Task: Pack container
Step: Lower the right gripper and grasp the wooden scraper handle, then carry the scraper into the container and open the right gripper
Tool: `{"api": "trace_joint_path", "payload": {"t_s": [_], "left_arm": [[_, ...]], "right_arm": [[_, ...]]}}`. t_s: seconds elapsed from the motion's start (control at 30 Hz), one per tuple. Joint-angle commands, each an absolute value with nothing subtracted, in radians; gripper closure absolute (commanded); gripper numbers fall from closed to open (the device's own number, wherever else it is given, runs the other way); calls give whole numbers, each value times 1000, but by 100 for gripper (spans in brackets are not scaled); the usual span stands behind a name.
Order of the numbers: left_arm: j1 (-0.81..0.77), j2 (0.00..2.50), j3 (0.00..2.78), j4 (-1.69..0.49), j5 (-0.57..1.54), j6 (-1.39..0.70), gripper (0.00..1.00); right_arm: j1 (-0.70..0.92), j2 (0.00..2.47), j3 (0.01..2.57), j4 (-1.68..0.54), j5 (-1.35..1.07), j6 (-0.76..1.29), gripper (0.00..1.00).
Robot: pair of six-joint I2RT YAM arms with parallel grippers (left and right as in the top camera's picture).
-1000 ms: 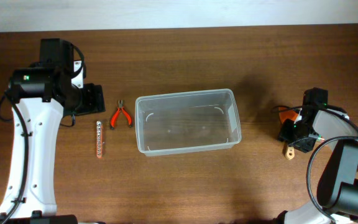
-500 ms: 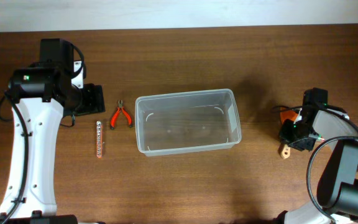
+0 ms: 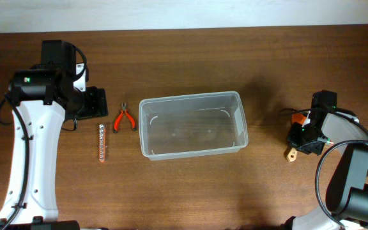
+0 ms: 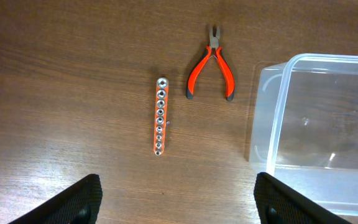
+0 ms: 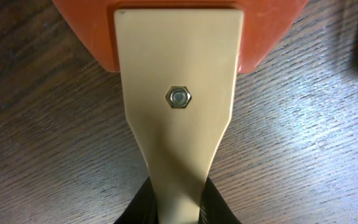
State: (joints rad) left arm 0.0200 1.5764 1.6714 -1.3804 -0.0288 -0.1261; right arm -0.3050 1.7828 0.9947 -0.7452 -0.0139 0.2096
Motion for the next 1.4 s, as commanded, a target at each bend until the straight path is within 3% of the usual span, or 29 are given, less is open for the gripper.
{"api": "trace_joint_path", "payload": {"t_s": [0.0,0.2,0.3,0.77,1.07,1.37], "left_arm": [[23,1574,1666,-1382,-22,-110,20],[23,1574,1667,-1382,-22,-110,20],[23,1574,1666,-1382,-22,-110,20],[23,1574,1667,-1380,-22,-110,20],[23,1574,1667,-1351,-22,-110,19],[23,1574,1667,-1300,-22,-110,19]], "right_arm": [[-301,1837,941,-748,-15,214,87],[-301,1837,941,-748,-15,214,87],[-301,1837,941,-748,-15,214,96],[-299,1781,1043,-823,-51,206,96],[-170,1620,1506,-1144,-73,-34,96],[191,1580,1784,-1340,-159,-542,96]]}}
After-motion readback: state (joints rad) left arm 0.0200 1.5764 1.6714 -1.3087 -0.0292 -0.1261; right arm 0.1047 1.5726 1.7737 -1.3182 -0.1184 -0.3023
